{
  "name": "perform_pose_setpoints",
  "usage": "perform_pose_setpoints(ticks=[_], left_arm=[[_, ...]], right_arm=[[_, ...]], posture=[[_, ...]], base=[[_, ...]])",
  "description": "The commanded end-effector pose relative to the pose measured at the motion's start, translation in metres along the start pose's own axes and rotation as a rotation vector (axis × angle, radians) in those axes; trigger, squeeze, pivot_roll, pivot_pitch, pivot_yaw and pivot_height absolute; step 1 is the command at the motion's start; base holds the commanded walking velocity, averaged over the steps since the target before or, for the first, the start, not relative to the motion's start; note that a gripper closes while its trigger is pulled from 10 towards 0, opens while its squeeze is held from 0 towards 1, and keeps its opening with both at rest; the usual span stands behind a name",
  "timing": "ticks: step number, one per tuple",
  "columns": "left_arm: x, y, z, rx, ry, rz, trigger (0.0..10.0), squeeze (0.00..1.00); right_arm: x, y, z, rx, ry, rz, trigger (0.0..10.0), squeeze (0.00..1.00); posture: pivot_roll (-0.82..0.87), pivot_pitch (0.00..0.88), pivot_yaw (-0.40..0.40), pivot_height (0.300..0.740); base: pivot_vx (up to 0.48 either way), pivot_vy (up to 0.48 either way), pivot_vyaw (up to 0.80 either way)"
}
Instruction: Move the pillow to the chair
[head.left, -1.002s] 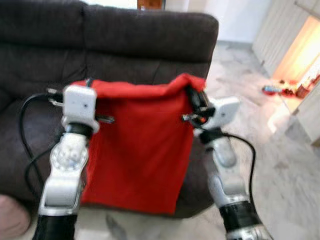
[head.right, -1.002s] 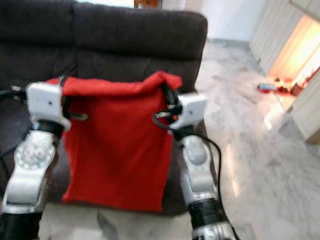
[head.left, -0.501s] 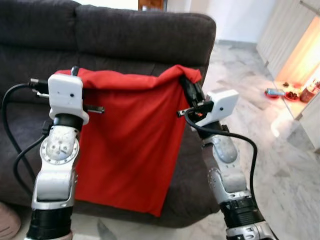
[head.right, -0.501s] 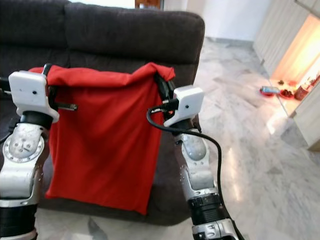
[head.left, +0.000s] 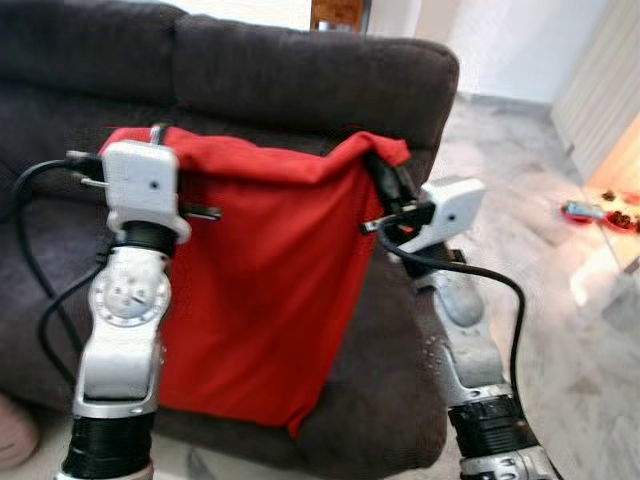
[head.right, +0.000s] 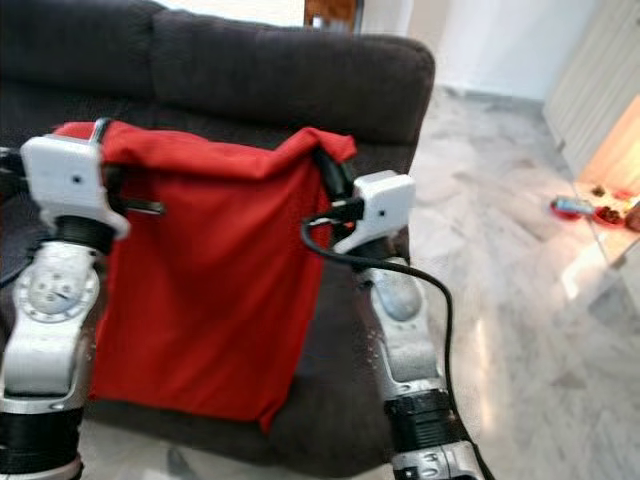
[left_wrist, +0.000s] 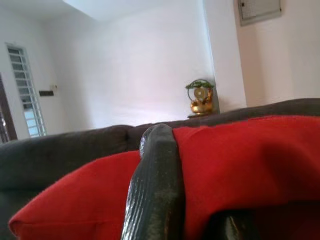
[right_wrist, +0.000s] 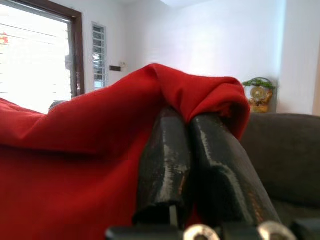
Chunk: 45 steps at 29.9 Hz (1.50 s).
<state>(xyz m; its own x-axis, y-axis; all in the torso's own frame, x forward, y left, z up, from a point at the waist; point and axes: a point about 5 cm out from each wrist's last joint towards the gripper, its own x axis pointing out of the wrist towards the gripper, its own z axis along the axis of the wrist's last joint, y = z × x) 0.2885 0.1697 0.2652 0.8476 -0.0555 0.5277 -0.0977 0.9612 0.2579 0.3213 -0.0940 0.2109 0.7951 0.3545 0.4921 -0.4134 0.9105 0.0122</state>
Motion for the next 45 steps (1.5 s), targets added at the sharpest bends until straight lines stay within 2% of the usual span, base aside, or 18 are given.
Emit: perform_pose_setpoints(ticks=[1, 3, 8, 13, 23, 27, 36, 38, 39, 44, 45], left_arm=[[0.001, 0.003, 0.016, 0.011, -0.08, 0.006, 10.0, 0.0], [0.0, 0.002, 0.013, 0.006, -0.062, -0.007, 10.0, 0.0], [-0.007, -0.011, -0.009, 0.002, 0.066, -0.116, 10.0, 0.0], [-0.015, -0.019, -0.033, 0.047, 0.201, -0.177, 10.0, 0.0], [-0.02, -0.027, -0.038, 0.118, 0.246, -0.257, 10.0, 0.0], [-0.024, -0.03, -0.045, 0.185, 0.281, -0.306, 10.0, 0.0], [-0.031, -0.042, -0.05, 0.222, 0.316, -0.401, 10.0, 0.0], [-0.037, -0.045, -0.056, 0.251, 0.358, -0.45, 10.0, 0.0], [-0.042, -0.046, -0.063, 0.295, 0.396, -0.482, 10.0, 0.0], [-0.046, -0.044, -0.068, 0.308, 0.428, -0.463, 10.0, 0.0], [-0.047, -0.043, -0.07, 0.331, 0.437, -0.462, 10.0, 0.0]], right_arm=[[0.01, 0.006, 0.02, -0.006, -0.091, 0.033, 10.0, 0.0], [0.01, 0.006, 0.019, -0.005, -0.085, 0.035, 10.0, 0.0], [0.007, 0.006, 0.012, -0.002, -0.043, 0.045, 10.0, 0.0], [0.003, 0.005, 0.0, -0.004, 0.023, 0.047, 10.0, 0.0], [0.0, 0.011, -0.006, -0.004, 0.066, 0.098, 10.0, 0.0], [-0.006, 0.02, -0.017, -0.02, 0.143, 0.173, 10.0, 0.0], [-0.009, 0.026, -0.018, -0.003, 0.163, 0.234, 10.0, 0.0], [-0.012, 0.031, -0.021, -0.003, 0.188, 0.283, 10.0, 0.0], [-0.015, 0.035, -0.023, 0.001, 0.211, 0.329, 10.0, 0.0], [-0.018, 0.04, -0.024, 0.005, 0.225, 0.374, 10.0, 0.0], [-0.019, 0.042, -0.024, 0.011, 0.231, 0.391, 10.0, 0.0]], posture=[[0.17, 0.004, -0.082, 0.74], [0.17, 0.005, -0.084, 0.74], [0.17, 0.005, -0.086, 0.74], [0.17, 0.004, -0.09, 0.74], [0.17, 0.011, -0.097, 0.74], [0.16, 0.019, -0.099, 0.74], [0.15, 0.025, -0.106, 0.74], [0.15, 0.032, -0.11, 0.74], [0.15, 0.031, -0.112, 0.74], [0.15, 0.033, -0.118, 0.74], [0.15, 0.034, -0.122, 0.74]], base=[[0.277, 0.0, 0.0], [0.262, 0.0, 0.0], [0.0, 0.0, 0.0], [0.0, 0.0, 0.0], [0.0, 0.0, 0.0], [0.0, 0.0, 0.0], [0.0, 0.0, 0.0], [0.0, 0.0, 0.0], [0.0, 0.0, 0.0], [0.0, 0.0, 0.0], [0.0, 0.0, 0.0]])
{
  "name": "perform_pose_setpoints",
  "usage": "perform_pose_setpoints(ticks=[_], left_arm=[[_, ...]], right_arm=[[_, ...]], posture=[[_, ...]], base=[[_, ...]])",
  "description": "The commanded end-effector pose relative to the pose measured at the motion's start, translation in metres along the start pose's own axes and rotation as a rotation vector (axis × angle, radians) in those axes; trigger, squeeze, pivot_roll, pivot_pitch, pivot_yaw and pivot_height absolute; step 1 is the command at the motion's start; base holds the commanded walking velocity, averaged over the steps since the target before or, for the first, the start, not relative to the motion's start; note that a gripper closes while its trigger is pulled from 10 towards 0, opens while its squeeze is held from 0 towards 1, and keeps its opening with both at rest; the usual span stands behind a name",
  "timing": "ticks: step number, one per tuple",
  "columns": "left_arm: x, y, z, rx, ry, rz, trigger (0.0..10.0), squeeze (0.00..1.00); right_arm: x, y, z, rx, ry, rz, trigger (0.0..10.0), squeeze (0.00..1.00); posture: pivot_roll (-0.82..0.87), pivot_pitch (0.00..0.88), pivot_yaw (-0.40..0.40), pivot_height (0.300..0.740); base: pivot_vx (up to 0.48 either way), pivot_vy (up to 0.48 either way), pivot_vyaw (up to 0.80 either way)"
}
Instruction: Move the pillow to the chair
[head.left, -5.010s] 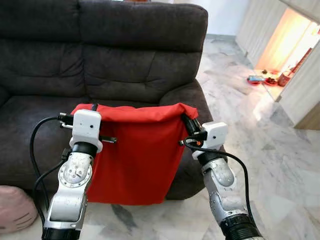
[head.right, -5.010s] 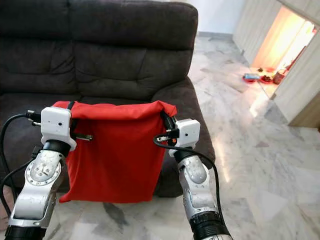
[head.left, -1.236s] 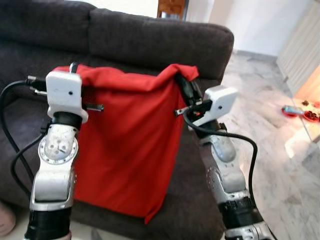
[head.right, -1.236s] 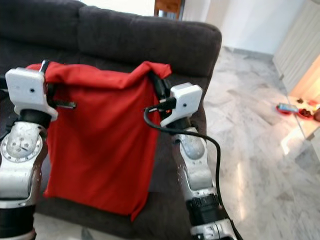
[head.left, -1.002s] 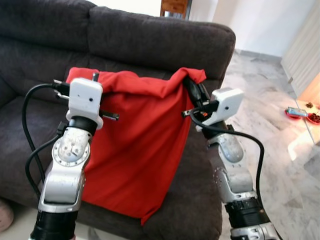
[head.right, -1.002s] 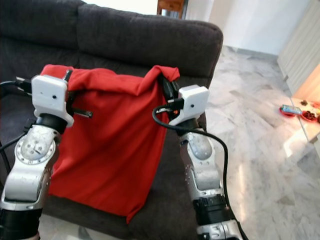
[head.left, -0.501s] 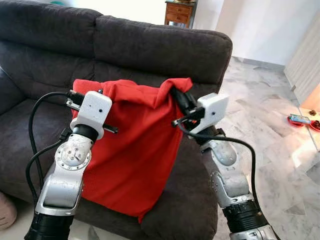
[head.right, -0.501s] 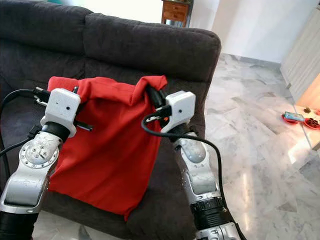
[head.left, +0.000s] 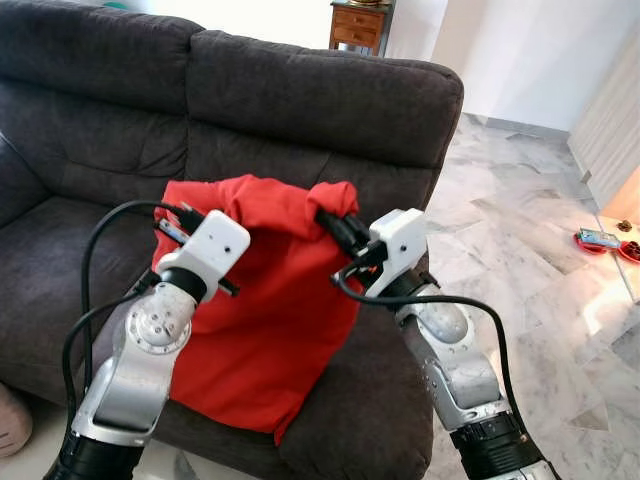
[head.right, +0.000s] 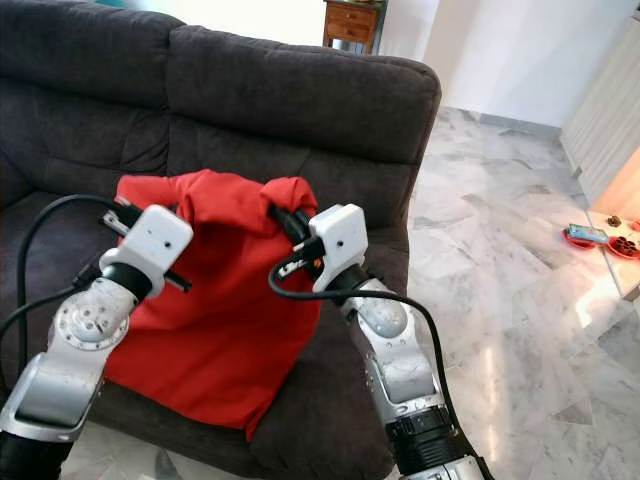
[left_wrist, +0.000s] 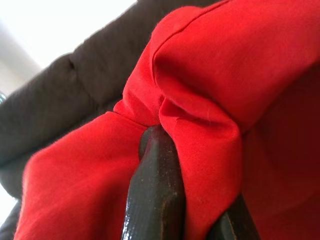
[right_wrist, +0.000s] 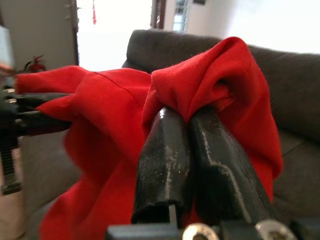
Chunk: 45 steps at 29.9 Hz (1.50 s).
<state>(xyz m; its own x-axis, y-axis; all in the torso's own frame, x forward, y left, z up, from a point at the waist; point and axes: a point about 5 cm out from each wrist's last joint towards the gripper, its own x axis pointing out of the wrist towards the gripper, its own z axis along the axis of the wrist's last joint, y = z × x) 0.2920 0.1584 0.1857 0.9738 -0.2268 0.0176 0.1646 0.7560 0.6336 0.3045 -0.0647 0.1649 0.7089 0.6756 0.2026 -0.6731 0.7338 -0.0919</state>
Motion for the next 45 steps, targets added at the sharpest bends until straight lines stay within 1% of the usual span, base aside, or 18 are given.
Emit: perform_pose_setpoints(ticks=[1, 7, 8, 9, 10, 11, 12, 13, 14, 15, 26, 29, 34, 45], left_arm=[[-0.001, -0.015, -0.005, 0.028, 0.039, -0.066, 10.0, 0.0], [-0.001, -0.015, -0.005, 0.019, 0.044, -0.05, 10.0, 0.0], [-0.001, -0.015, -0.005, 0.018, 0.044, -0.046, 10.0, 0.13], [-0.001, -0.014, -0.005, 0.018, 0.042, -0.044, 10.0, 0.51], [-0.001, -0.014, -0.004, 0.017, 0.04, -0.039, 10.0, 1.0], [-0.001, -0.013, -0.004, 0.013, 0.037, -0.035, 10.0, 1.0], [-0.001, -0.013, -0.004, 0.01, 0.036, -0.032, 10.0, 1.0], [-0.001, -0.013, -0.003, 0.009, 0.034, -0.03, 10.0, 1.0], [-0.001, -0.013, -0.003, 0.008, 0.033, -0.03, 10.0, 1.0], [0.0, -0.013, -0.003, 0.007, 0.032, -0.03, 10.0, 1.0], [0.001, -0.015, 0.0, -0.011, 0.016, -0.037, 10.0, 1.0], [0.002, -0.015, 0.001, -0.014, 0.012, -0.028, 10.0, 1.0], [0.002, -0.015, 0.002, -0.019, 0.004, -0.031, 10.0, 1.0], [0.002, -0.014, 0.005, -0.019, -0.005, -0.022, 10.0, 1.0]], right_arm=[[0.004, 0.008, 0.016, -0.02, -0.057, 0.063, 10.0, 0.0], [0.003, 0.008, 0.017, -0.006, -0.052, 0.085, 10.0, 0.0], [0.003, 0.008, 0.018, -0.002, -0.054, 0.088, 10.0, 0.0], [0.003, 0.008, 0.018, 0.0, -0.055, 0.089, 10.0, 0.0], [0.003, 0.008, 0.018, -0.001, -0.054, 0.089, 10.0, 0.0], [0.003, 0.008, 0.018, 0.0, -0.053, 0.088, 10.0, 0.0], [0.003, 0.008, 0.018, 0.0, -0.052, 0.088, 10.0, 0.61], [0.003, 0.008, 0.018, 0.003, -0.052, 0.088, 10.0, 0.61], [0.003, 0.008, 0.018, 0.005, -0.052, 0.09, 10.0, 0.89], [0.003, 0.008, 0.018, 0.009, -0.051, 0.095, 10.0, 1.0], [0.002, 0.006, 0.02, -0.01, -0.055, 0.09, 10.0, 1.0], [0.003, 0.006, 0.022, 0.003, -0.07, 0.093, 10.0, 1.0], [0.003, 0.006, 0.023, -0.004, -0.072, 0.098, 10.0, 1.0], [0.002, 0.006, 0.024, 0.013, -0.082, 0.096, 10.0, 1.0]], posture=[[0.15, 0.034, -0.125, 0.74], [0.14, 0.035, -0.133, 0.74], [0.14, 0.036, -0.134, 0.74], [0.14, 0.036, -0.134, 0.74], [0.14, 0.036, -0.135, 0.74], [0.14, 0.036, -0.135, 0.74], [0.14, 0.036, -0.135, 0.74], [0.14, 0.036, -0.135, 0.74], [0.14, 0.036, -0.136, 0.74], [0.14, 0.035, -0.136, 0.74], [0.14, 0.035, -0.139, 0.74], [0.14, 0.034, -0.141, 0.74], [0.14, 0.035, -0.142, 0.74], [0.14, 0.036, -0.14, 0.74]], base=[[0.0, 0.0, 0.0], [0.0, 0.0, 0.0], [0.0, 0.0, 0.0], [0.0, 0.0, 0.0], [0.0, 0.0, 0.0], [0.0, 0.0, 0.0], [0.0, 0.0, 0.0], [0.0, 0.0, 0.0], [0.0, 0.0, 0.0], [0.0, 0.0, 0.0], [0.0, 0.0, 0.0], [0.0, 0.0, 0.0], [0.0, 0.0, 0.0], [0.0, 0.0, 0.0]])
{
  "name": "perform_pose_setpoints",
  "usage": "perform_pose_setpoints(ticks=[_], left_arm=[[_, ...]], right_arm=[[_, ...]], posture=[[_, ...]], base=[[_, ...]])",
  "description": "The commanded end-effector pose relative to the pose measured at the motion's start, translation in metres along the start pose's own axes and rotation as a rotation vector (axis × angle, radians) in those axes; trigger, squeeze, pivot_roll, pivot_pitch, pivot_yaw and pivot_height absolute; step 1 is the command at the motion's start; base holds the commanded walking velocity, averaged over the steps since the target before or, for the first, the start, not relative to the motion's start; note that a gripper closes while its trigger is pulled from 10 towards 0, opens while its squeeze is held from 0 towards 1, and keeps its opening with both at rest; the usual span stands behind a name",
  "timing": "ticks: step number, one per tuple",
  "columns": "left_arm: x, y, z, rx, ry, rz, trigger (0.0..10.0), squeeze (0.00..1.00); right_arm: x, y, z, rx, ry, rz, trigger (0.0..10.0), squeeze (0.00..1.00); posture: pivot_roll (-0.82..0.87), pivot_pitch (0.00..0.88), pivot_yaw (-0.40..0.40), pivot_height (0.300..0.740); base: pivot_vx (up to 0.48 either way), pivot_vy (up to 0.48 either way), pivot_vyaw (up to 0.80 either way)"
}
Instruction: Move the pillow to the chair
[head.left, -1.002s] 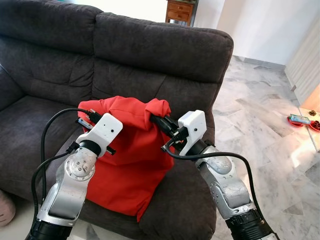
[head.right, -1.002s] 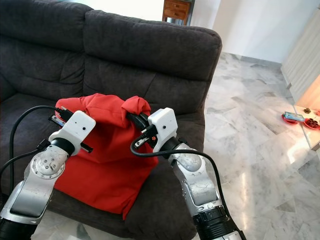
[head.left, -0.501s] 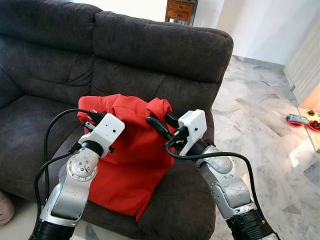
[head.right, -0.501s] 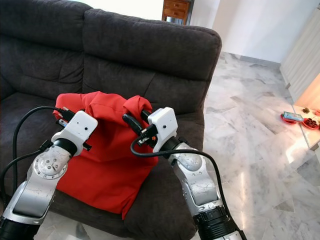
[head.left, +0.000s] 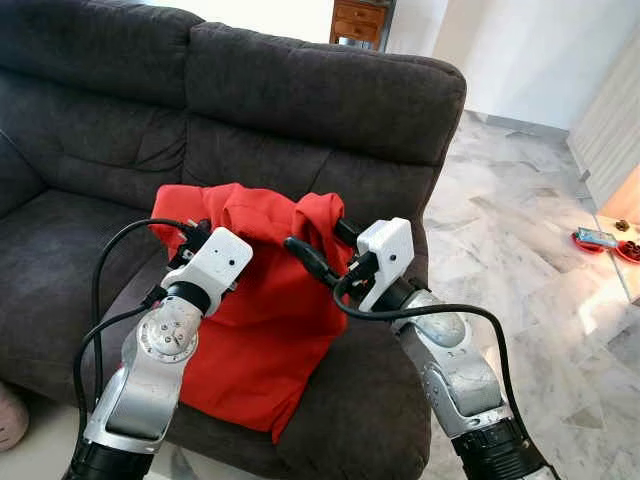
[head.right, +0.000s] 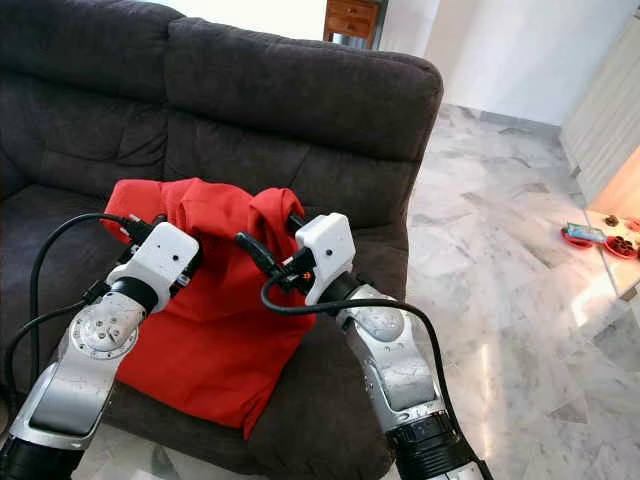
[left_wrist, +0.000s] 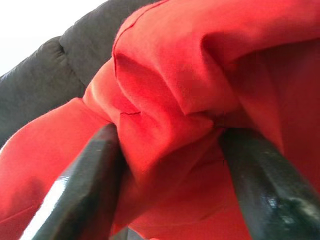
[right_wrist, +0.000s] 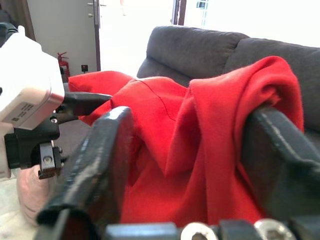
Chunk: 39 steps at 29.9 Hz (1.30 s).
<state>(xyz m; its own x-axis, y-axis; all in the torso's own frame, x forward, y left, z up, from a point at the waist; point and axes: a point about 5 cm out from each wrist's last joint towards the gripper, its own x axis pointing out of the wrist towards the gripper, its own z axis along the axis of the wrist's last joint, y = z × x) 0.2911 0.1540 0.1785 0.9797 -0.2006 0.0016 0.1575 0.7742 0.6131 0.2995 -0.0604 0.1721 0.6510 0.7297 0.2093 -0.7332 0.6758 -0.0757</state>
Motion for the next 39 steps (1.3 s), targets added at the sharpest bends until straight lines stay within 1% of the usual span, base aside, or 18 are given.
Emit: perform_pose_setpoints(ticks=[1, 9, 21, 29, 31, 32, 33, 34, 36, 39], left_arm=[[0.002, -0.006, 0.008, 0.011, -0.034, -0.028, 10.0, 1.0], [0.002, -0.003, 0.01, 0.007, -0.044, -0.012, 10.0, 1.0], [0.002, -0.004, 0.01, 0.001, -0.05, -0.002, 10.0, 1.0], [0.003, -0.003, 0.011, 0.005, -0.054, 0.006, 10.0, 1.0], [0.003, 0.0, 0.012, 0.019, -0.055, 0.036, 10.0, 1.0], [0.003, 0.004, 0.013, 0.022, -0.062, 0.065, 10.0, 1.0], [0.003, 0.006, 0.015, 0.018, -0.074, 0.088, 10.0, 0.0], [0.003, 0.01, 0.019, 0.015, -0.094, 0.117, 10.0, 0.0], [0.003, 0.011, 0.021, 0.014, -0.109, 0.127, 10.0, 0.0], [0.003, 0.012, 0.022, 0.012, -0.112, 0.131, 10.0, 0.0]], right_arm=[[0.002, 0.001, 0.016, -0.023, -0.068, 0.019, 10.0, 1.0], [0.002, -0.001, 0.017, -0.014, -0.078, 0.006, 10.0, 1.0], [-0.001, -0.011, 0.015, -0.054, -0.061, -0.054, 10.0, 1.0], [-0.001, -0.012, 0.014, -0.071, -0.053, -0.057, 10.0, 1.0], [-0.002, -0.017, 0.013, -0.101, -0.041, -0.099, 10.0, 1.0], [-0.003, -0.02, 0.012, -0.117, -0.033, -0.127, 10.0, 0.78], [-0.004, -0.023, 0.011, -0.128, -0.031, -0.156, 10.0, 0.0], [-0.005, -0.03, 0.011, -0.137, -0.035, -0.212, 10.0, 0.0], [-0.008, -0.036, 0.012, -0.132, -0.049, -0.27, 10.0, 0.0], [-0.014, -0.052, 0.013, -0.145, -0.052, -0.392, 10.0, 0.0]], posture=[[0.14, 0.036, -0.14, 0.74], [0.14, 0.035, -0.14, 0.74], [0.14, 0.035, -0.142, 0.74], [0.14, 0.034, -0.142, 0.74], [0.14, 0.035, -0.143, 0.74], [0.14, 0.034, -0.143, 0.74], [0.14, 0.034, -0.144, 0.74], [0.14, 0.032, -0.144, 0.74], [0.14, 0.031, -0.144, 0.74], [0.14, 0.029, -0.144, 0.74]], base=[[0.0, 0.0, 0.0], [0.0, 0.0, 0.0], [0.0, 0.0, 0.0], [0.0, 0.0, 0.0], [0.0, 0.0, 0.0], [0.0, 0.0, 0.0], [0.0, 0.0, 0.0], [0.0, 0.0, 0.0], [0.0, 0.0, 0.0], [0.0, 0.0, 0.0]])
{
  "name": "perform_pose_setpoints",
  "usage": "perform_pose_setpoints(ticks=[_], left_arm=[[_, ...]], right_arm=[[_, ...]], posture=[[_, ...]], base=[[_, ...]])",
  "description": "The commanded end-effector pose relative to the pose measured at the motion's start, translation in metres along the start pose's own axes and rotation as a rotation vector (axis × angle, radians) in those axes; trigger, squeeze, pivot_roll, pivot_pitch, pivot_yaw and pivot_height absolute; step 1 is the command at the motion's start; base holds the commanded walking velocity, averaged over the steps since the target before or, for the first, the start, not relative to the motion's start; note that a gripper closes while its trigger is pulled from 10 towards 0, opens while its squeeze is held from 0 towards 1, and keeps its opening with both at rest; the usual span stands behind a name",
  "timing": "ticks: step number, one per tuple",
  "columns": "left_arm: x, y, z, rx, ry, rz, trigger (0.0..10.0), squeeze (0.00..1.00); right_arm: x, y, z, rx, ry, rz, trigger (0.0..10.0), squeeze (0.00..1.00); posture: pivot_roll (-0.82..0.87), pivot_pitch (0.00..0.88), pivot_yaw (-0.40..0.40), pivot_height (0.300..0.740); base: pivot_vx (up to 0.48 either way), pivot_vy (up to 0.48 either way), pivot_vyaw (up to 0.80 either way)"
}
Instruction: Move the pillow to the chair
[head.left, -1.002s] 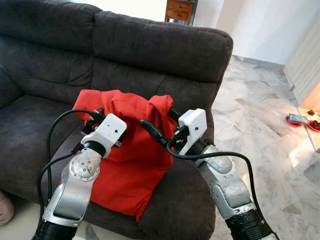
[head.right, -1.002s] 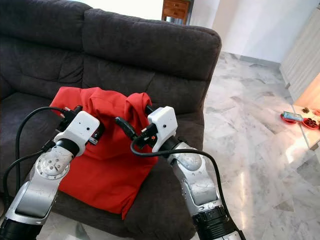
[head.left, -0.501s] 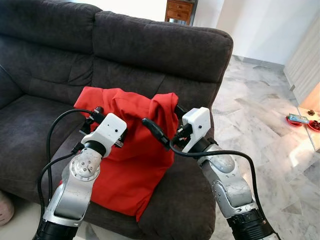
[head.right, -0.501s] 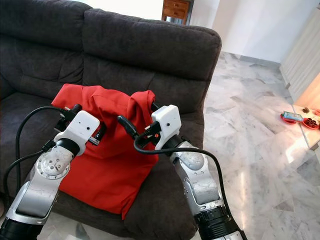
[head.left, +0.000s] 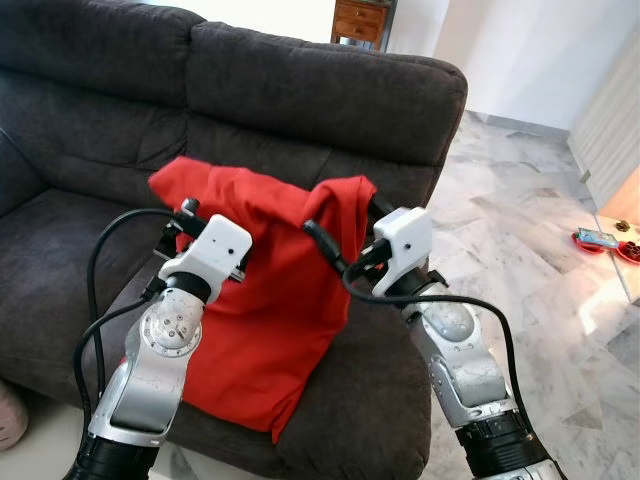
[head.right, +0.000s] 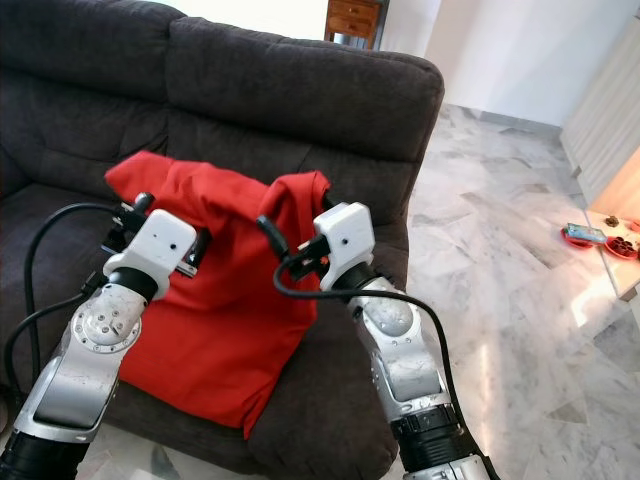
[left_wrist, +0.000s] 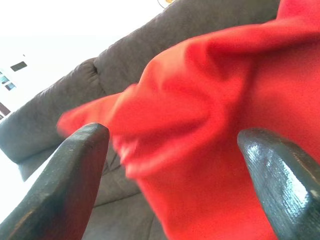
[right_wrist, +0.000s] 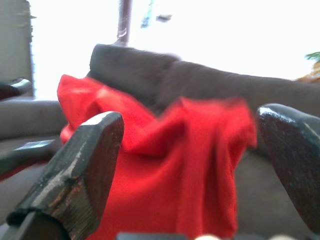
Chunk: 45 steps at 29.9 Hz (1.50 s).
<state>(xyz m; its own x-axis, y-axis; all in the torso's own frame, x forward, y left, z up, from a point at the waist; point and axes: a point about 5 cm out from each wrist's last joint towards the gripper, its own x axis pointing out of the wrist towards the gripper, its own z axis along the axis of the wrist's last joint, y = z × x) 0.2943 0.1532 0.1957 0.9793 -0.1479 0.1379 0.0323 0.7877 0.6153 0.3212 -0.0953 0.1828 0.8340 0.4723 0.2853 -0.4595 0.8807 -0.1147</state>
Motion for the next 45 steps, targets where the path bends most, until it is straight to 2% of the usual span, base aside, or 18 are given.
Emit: perform_pose_setpoints(ticks=[1, 10, 11, 14, 15, 16, 19, 21, 25, 27, 29, 31, 34, 36, 39, 42, 44, 45], left_arm=[[0.0, 0.001, 0.008, -0.004, -0.036, 0.006, 10.0, 0.0], [0.0, -0.004, 0.004, -0.014, -0.033, 0.002, 10.0, 0.0], [-0.001, -0.007, -0.003, -0.035, -0.008, -0.002, 10.0, 0.0], [-0.005, -0.01, -0.017, -0.074, 0.036, -0.002, 10.0, 0.0], [-0.008, -0.011, -0.027, -0.093, 0.071, 0.004, 10.0, 0.0], [-0.016, -0.013, -0.051, -0.135, 0.149, 0.014, 10.0, 0.0], [-0.022, -0.015, -0.064, -0.158, 0.193, 0.02, 10.0, 0.0], [-0.037, -0.02, -0.091, -0.231, 0.293, 0.047, 10.0, 0.0], [-0.048, -0.025, -0.105, -0.273, 0.34, 0.068, 10.0, 0.0], [-0.062, -0.033, -0.121, -0.376, 0.38, 0.12, 10.0, 0.0], [-0.069, -0.037, -0.129, -0.401, 0.41, 0.138, 10.0, 0.0], [-0.082, -0.043, -0.145, -0.44, 0.469, 0.164, 10.0, 0.0], [-0.091, -0.049, -0.154, -0.442, 0.506, 0.161, 10.0, 0.0], [-0.096, -0.052, -0.16, -0.444, 0.52, 0.157, 10.0, 0.0], [-0.1, -0.056, -0.166, -0.446, 0.538, 0.155, 10.0, 0.0], [-0.1, -0.059, -0.172, -0.439, 0.541, 0.137, 10.0, 0.0], [-0.098, -0.062, -0.175, -0.433, 0.544, 0.113, 10.0, 0.0], [-0.097, -0.065, -0.179, -0.427, 0.556, 0.09, 10.0, 0.0]], right_arm=[[-0.001, -0.014, 0.001, -0.025, -0.003, -0.079, 10.0, 0.0], [-0.015, -0.049, -0.021, -0.045, 0.081, -0.308, 10.0, 0.0], [-0.021, -0.058, -0.031, -0.043, 0.12, -0.365, 10.0, 0.0], [-0.031, -0.067, -0.044, -0.031, 0.169, -0.424, 10.0, 0.0], [-0.037, -0.073, -0.052, -0.034, 0.207, -0.457, 10.0, 0.0], [-0.054, -0.085, -0.068, -0.039, 0.281, -0.524, 10.0, 0.0], [-0.064, -0.09, -0.076, -0.044, 0.32, -0.562, 10.0, 0.0], [-0.099, -0.106, -0.1, -0.047, 0.458, -0.691, 10.0, 0.0], [-0.129, -0.114, -0.117, -0.009, 0.557, -0.797, 10.0, 0.0], [-0.164, -0.108, -0.14, 0.018, 0.71, -0.826, 10.0, 0.0], [-0.176, -0.104, -0.148, 0.031, 0.77, -0.828, 10.0, 0.0], [-0.199, -0.096, -0.159, 0.027, 0.873, -0.82, 10.0, 0.0], [-0.219, -0.09, -0.167, 0.042, 0.957, -0.838, 10.0, 0.0], [-0.242, -0.084, -0.173, 0.059, 1.046, -0.865, 10.0, 0.0], [-0.264, -0.076, -0.178, 0.069, 1.125, -0.892, 10.0, 0.0], [-0.276, -0.065, -0.183, 0.115, 1.164, -0.903, 10.0, 0.0], [-0.274, -0.052, -0.188, 0.16, 1.164, -0.858, 10.0, 0.0], [-0.268, -0.039, -0.193, 0.163, 1.174, -0.78, 10.0, 0.0]], posture=[[0.14, 0.029, -0.143, 0.74], [0.14, 0.023, -0.143, 0.74], [0.14, 0.019, -0.143, 0.74], [0.14, 0.016, -0.141, 0.74], [0.14, 0.016, -0.141, 0.74], [0.14, 0.014, -0.14, 0.74], [0.14, 0.014, -0.14, 0.74], [0.14, 0.018, -0.135, 0.74], [0.13, 0.023, -0.134, 0.74], [0.13, 0.023, -0.132, 0.74], [0.13, 0.023, -0.132, 0.74], [0.13, 0.012, -0.126, 0.74], [0.13, 0.008, -0.123, 0.74], [0.12, 0.0, -0.111, 0.74], [0.13, 0.0, -0.102, 0.74], [0.14, 0.0, -0.071, 0.74], [0.13, 0.0, -0.053, 0.74], [0.12, 0.0, -0.04, 0.74]], base=[[0.0, 0.0, 0.0], [0.0, 0.0, 0.0], [0.0, 0.0, 0.0], [0.0, 0.0, 0.0], [0.0, 0.0, 0.0], [0.0, 0.0, 0.0], [0.0, 0.0, 0.0], [0.0, 0.0, 0.0], [0.0, 0.0, 0.0], [0.0, 0.0, 0.0], [0.0, 0.0, 0.0], [0.0, 0.0, 0.0], [0.0, 0.0, 0.0], [0.0, 0.0, 0.0], [0.0, 0.0, 0.0], [0.0, 0.0, 0.0], [0.0, 0.0, 0.0], [0.0, 0.0, 0.0]])
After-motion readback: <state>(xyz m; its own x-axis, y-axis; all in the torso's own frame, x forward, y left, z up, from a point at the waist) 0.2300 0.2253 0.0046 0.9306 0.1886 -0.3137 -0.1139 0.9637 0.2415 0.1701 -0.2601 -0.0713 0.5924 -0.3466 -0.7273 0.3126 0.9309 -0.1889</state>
